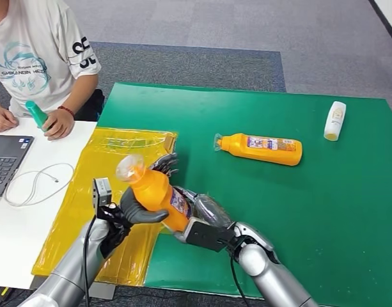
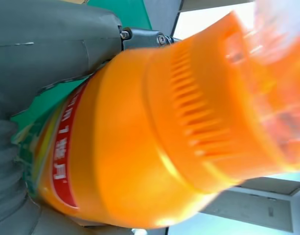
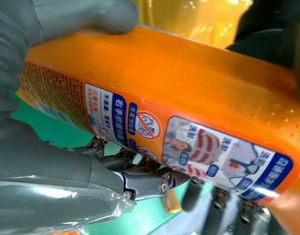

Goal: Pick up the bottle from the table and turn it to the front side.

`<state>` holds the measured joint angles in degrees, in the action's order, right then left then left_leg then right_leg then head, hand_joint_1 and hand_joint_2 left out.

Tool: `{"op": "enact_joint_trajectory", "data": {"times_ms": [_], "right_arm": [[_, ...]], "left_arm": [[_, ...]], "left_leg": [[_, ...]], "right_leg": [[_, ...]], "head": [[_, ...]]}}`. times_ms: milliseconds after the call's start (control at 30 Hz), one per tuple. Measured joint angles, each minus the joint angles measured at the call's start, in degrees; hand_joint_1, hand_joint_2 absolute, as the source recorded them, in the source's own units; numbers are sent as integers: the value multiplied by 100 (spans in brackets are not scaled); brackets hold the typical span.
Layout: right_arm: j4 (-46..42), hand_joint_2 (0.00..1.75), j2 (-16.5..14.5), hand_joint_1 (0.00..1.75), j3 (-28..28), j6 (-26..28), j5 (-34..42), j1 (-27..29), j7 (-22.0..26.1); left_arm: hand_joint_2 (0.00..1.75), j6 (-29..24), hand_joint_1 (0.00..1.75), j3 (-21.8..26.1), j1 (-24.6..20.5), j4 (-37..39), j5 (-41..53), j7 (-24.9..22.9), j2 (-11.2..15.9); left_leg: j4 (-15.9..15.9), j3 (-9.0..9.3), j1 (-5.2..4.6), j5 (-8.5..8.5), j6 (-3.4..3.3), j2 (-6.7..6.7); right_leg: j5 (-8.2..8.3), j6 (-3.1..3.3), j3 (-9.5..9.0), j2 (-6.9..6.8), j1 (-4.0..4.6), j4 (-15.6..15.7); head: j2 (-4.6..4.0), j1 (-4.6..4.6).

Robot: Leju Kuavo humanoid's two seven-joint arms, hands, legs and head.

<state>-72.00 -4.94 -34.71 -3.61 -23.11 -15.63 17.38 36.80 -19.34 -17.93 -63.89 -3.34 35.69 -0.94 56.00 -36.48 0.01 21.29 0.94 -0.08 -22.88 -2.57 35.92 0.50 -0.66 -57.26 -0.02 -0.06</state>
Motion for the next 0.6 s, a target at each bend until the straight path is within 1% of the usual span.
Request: {"op": "enact_joint_trajectory", "data": {"times_ms": [133, 167, 200, 233, 267, 300, 333, 367, 433, 467, 500, 600], "right_arm": [[66, 175, -19, 174, 41, 31, -69, 88, 8], [83, 175, -23, 168, 50, 42, -75, 101, 8], [99, 175, -28, 154, 61, 51, -79, 113, 8], [113, 175, -36, 134, 73, 60, -84, 123, 8], [126, 175, -44, 118, 87, 67, -91, 133, 8], [139, 175, -52, 108, 102, 70, -98, 142, 8], [150, 175, -59, 111, 114, 71, -104, 151, 8], [160, 175, -63, 126, 127, 68, -108, 159, 8], [173, 175, -72, 151, 154, 45, -108, 173, 9], [179, 175, -77, 157, 169, 27, -105, 177, 10], [183, 175, -83, 159, 186, 8, -103, 180, 10], [199, 175, -98, 161, 233, -31, -92, 185, 13]], "left_arm": [[175, -28, 0, 1, 23, -17, 1, -25, -19], [175, -36, 0, 1, 25, -17, 1, -26, -22], [175, -41, 0, 2, 29, -17, 3, -26, -25], [175, -46, 0, 2, 33, -18, 4, -26, -27], [175, -49, 0, 2, 38, -19, 5, -26, -28], [175, -51, 0, 2, 41, -19, 7, -26, -28], [175, -54, 3, 2, 44, -19, 7, -26, -29], [175, -54, 44, 2, 47, -19, 7, -26, -30], [175, -52, 131, 3, 55, -19, 7, -26, -31], [175, -46, 172, 4, 62, -19, 7, -26, -31], [175, -32, 175, 4, 67, -19, 7, -26, -31], [175, 16, 175, 2, 75, -19, 7, -16, -30]], "left_leg": [[0, 0, 0, 0, 0, 0], [0, 0, 0, 0, 0, 0], [0, 0, 0, 0, 0, 0], [0, 0, 0, 0, 0, 0], [0, 0, 0, 0, 0, 0], [0, 0, 0, 0, 0, 0], [0, 0, 0, 0, 0, 0], [0, 0, 0, 0, 0, 0], [0, 0, 0, 0, 0, 0], [0, 0, 0, 0, 0, 0], [0, 0, 0, 0, 0, 0], [0, 0, 0, 0, 0, 0]], "right_leg": [[0, 0, 0, 0, 0, 0], [0, 0, 0, 0, 0, 0], [0, 0, 0, 0, 0, 0], [0, 0, 0, 0, 0, 0], [0, 0, 0, 0, 0, 0], [0, 0, 0, 0, 0, 0], [0, 0, 0, 0, 0, 0], [0, 0, 0, 0, 0, 0], [0, 0, 0, 0, 0, 0], [0, 0, 0, 0, 0, 0], [0, 0, 0, 0, 0, 0], [0, 0, 0, 0, 0, 0]], "head": [[1, 0], [1, 0], [2, 1], [1, 1], [1, 1], [1, 0], [0, 0], [0, 0], [0, 1], [0, 1], [0, 0], [-1, 0]]}}
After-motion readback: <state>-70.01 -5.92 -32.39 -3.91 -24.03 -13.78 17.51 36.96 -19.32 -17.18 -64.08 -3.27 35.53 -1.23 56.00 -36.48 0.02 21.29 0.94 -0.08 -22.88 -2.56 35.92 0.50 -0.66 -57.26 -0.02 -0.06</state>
